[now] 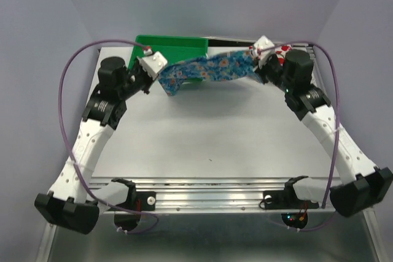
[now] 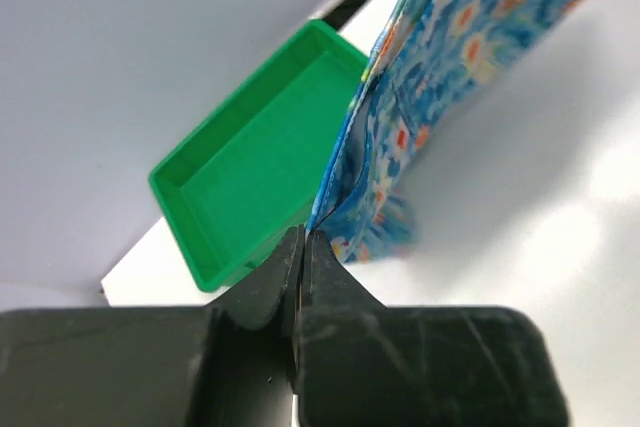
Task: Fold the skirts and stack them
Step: Flatten the skirt out
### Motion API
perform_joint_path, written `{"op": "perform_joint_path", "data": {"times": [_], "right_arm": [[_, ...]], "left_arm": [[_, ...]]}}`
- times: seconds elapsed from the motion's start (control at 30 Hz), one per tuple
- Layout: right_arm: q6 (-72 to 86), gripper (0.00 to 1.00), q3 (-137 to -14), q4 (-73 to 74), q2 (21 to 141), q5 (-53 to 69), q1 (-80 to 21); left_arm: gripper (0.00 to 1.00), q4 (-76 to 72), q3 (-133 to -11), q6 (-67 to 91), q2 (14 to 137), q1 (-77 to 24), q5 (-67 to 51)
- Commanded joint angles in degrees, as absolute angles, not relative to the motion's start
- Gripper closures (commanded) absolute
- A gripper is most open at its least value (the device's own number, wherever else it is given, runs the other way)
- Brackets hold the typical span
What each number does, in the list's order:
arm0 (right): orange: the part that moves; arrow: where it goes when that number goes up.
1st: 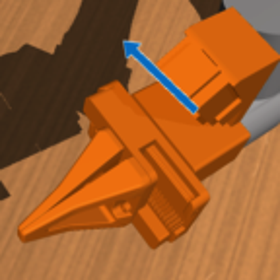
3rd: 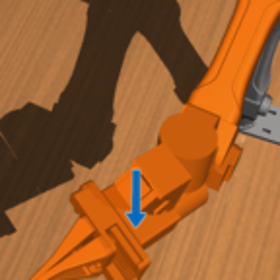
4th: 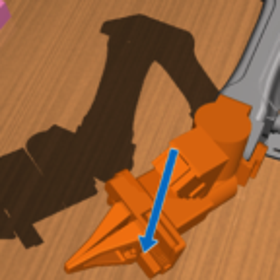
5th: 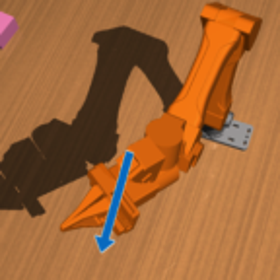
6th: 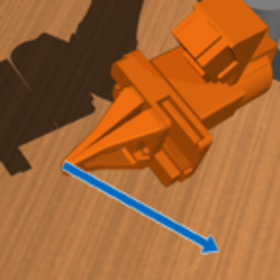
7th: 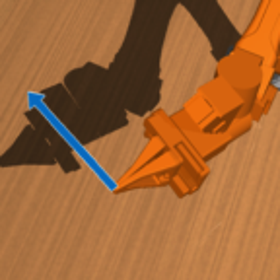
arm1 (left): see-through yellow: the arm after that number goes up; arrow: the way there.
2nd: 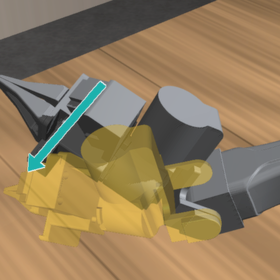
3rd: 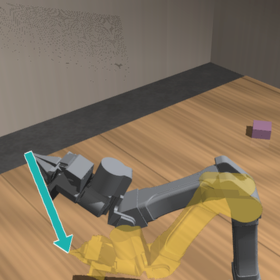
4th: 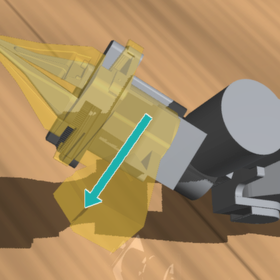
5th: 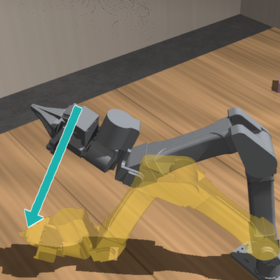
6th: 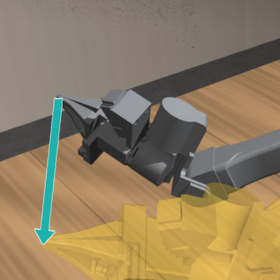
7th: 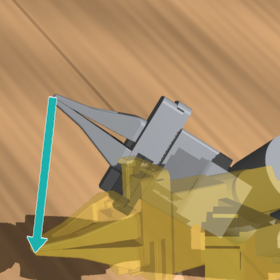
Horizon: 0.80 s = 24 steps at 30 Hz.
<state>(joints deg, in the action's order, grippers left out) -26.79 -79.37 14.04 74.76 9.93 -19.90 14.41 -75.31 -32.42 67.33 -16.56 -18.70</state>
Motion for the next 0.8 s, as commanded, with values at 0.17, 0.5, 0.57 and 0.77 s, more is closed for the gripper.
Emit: {"op": "perform_joint_path", "data": {"times": [0.17, 0.5, 0.57, 0.77], "right_arm": [[-58.8, 0.0, -49.8, 23.4, 48.1, 25.3, -19.9], [-54.0, 0.0, -52.5, 26.3, 50.8, 17.9, -19.9], [-51.3, 0.0, -56.8, 28.3, 54.3, 17.6, -19.9], [-38.2, 0.0, -67.8, 37.4, 73.4, 17.1, -19.9]], "left_arm": [[0.07, 38.3, -51.8, -56.5, 44.7, -20.7, -42.2], [0.07, 34.5, -49.4, -44.6, 40.4, -26.8, -32.1], [0.17, 31.1, -50.0, -41.2, 43.4, -26.8, -29.4], [0.43, 23.5, -54.0, -26.6, 58.3, -26.7, -19.6]]}}
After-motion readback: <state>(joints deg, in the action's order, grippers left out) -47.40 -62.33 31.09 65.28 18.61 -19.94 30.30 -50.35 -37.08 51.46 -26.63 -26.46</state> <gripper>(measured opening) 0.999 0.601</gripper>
